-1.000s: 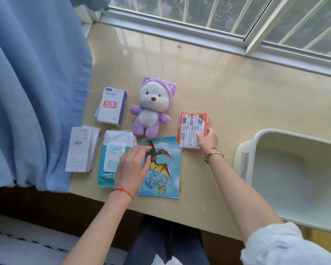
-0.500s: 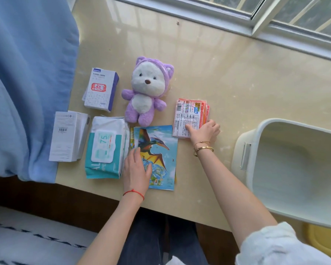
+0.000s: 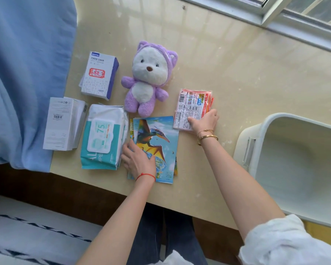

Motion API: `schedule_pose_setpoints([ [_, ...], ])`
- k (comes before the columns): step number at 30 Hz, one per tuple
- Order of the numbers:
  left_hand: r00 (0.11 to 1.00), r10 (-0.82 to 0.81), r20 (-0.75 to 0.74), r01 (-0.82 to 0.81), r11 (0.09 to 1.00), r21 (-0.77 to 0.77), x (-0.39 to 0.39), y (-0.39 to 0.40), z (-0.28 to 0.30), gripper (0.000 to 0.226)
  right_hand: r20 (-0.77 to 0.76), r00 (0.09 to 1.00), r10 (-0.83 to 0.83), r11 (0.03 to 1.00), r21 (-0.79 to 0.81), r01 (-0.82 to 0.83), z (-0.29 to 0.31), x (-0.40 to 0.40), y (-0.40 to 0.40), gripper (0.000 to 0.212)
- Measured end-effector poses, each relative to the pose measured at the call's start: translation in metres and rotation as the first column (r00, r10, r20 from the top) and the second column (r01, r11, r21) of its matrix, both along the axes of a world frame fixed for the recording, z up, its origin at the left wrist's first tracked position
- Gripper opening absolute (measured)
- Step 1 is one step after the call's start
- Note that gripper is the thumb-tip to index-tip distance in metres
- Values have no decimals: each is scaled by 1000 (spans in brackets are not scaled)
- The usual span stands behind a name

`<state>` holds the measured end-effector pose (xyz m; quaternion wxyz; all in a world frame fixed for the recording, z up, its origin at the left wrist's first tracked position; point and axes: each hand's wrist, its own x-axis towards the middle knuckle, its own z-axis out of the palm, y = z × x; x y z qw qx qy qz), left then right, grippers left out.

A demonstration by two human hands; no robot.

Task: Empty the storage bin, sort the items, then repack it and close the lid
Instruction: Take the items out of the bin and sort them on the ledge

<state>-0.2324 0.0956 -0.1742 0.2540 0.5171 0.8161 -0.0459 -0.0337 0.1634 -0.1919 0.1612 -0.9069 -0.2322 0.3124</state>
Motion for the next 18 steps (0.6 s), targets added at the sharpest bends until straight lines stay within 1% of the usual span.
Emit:
schedule_pose_setpoints([
  [3, 999, 44, -25, -43, 999, 9, 0, 4, -2, 99, -19, 999, -46, 998, 52, 47, 4, -6, -1, 61],
  [7, 998, 55, 17, -55, 997, 47, -5, 2, -7, 104, 25, 998, -57, 998, 19, 56, 2, -7, -4, 66],
  [10, 999, 18, 51, -22, 996, 82, -7, 0, -10, 98, 75, 996, -55, 998, -8, 55, -1, -9, -6, 71],
  [14, 998, -16, 67, 7, 992, 122, -10, -3, -11, 91, 166, 986, -33, 999, -20, 37, 1, -16, -10, 68],
  [18, 997, 7, 73, -14, 995, 98, -9, -2, -10, 98, 135, 988, -75, 997, -8, 77, 0, -18, -6, 68],
])
